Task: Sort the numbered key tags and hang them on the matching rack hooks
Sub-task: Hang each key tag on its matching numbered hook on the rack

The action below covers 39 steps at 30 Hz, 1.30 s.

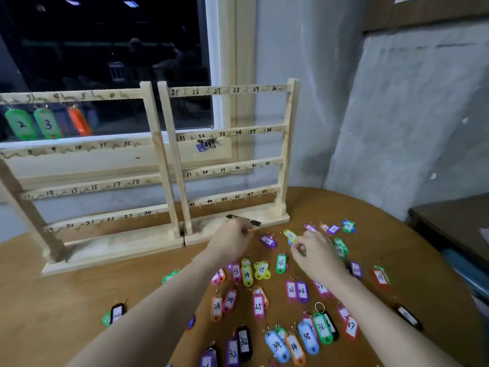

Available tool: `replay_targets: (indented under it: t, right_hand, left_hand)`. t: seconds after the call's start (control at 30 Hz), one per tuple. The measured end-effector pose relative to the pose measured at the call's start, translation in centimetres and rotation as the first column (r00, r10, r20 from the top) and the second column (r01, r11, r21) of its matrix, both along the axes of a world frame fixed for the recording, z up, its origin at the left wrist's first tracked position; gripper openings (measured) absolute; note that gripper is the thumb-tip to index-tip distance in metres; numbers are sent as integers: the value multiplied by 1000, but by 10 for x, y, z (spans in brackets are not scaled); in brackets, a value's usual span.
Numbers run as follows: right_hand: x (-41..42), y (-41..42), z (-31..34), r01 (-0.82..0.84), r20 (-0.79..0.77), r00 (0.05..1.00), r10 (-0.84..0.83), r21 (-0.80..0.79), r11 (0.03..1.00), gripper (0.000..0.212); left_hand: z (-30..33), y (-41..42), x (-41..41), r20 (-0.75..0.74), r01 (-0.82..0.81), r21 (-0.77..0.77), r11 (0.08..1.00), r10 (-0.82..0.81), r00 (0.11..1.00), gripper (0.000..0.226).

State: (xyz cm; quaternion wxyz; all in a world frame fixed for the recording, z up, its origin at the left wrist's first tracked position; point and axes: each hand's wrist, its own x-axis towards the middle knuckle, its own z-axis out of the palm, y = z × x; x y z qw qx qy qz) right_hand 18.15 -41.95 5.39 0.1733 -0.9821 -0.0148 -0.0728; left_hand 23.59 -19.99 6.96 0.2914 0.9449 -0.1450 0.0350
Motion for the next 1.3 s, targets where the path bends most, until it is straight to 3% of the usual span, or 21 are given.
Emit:
replay_targets:
  t: [0.23, 0.43, 0.57, 0.73, 0.83, 1.03, 1.17, 1.3]
  right_hand:
    - [26, 17, -15, 52, 49, 997, -54, 53, 997, 26]
    - [47, 35, -17, 121, 15, 993, -121, 7, 993, 38]
    - [60, 40, -17, 126, -22, 992, -126, 12, 992, 32]
    - [67, 41, -10, 114, -178, 979, -97, 85, 990, 25]
    - [68, 42, -7, 94, -238, 969, -66, 108, 990, 20]
    - [60, 45, 0, 0, -260, 965, 26, 100, 995, 24]
    - [57, 46, -1, -23, -239, 970, 49, 110, 994, 14]
    - [57, 48, 1, 44, -189, 982, 5, 258, 965, 10]
  left_hand:
    - [-20, -13, 30, -64, 102, 83, 991, -97, 993, 31]
    - [-30, -28, 43, -67, 99, -3, 995, -99, 993, 21]
    - [-36, -32, 48, -57, 96, 1, 995, -95, 994, 12]
    - [-38, -27, 53, -86, 100, 2, 995, -99, 991, 8]
    - [-39, -20, 53, -113, 87, -5, 996, -87, 990, 15]
    - [-38, -1, 47, -124, 124, -9, 992, -124, 985, 11]
    - [-32, 17, 44, -105, 127, -48, 991, -132, 986, 17]
    - [-14, 40, 38, -51, 124, -78, 989, -128, 990, 13]
